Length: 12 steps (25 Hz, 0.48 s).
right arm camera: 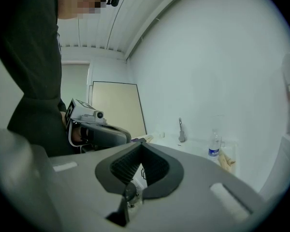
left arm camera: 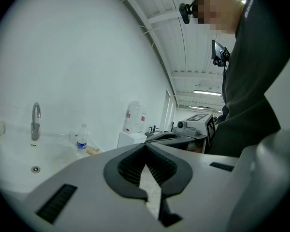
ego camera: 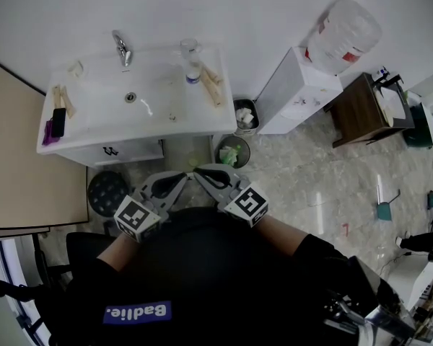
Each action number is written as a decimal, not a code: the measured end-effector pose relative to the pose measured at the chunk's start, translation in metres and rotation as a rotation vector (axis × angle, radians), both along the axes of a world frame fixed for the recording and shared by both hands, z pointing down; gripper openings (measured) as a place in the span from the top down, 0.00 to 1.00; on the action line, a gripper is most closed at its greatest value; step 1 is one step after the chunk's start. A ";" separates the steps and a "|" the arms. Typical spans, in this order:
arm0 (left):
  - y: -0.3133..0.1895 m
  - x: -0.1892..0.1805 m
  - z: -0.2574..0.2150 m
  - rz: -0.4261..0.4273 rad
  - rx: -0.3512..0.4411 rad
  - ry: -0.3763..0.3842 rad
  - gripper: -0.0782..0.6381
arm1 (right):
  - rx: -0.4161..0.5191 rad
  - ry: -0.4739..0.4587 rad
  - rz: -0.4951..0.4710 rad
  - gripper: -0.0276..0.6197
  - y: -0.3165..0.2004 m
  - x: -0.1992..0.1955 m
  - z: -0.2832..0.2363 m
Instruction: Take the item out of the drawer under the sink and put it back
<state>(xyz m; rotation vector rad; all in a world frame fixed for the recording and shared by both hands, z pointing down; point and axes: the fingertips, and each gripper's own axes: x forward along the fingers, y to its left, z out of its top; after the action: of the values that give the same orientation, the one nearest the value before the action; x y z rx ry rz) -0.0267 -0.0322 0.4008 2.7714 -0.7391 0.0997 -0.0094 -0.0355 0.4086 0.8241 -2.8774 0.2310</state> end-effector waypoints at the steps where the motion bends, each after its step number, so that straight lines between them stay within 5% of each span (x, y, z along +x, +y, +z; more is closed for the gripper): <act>1: 0.001 0.000 0.000 0.002 -0.001 -0.002 0.90 | -0.003 0.000 -0.003 0.96 0.001 0.000 0.000; 12: 0.008 0.003 0.003 0.008 -0.001 -0.014 0.90 | -0.023 0.003 -0.017 0.96 0.011 -0.001 0.004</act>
<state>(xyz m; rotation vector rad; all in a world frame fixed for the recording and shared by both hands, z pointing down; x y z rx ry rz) -0.0234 -0.0241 0.4035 2.7761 -0.7312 0.1203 -0.0100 -0.0244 0.4125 0.7952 -2.8719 0.2609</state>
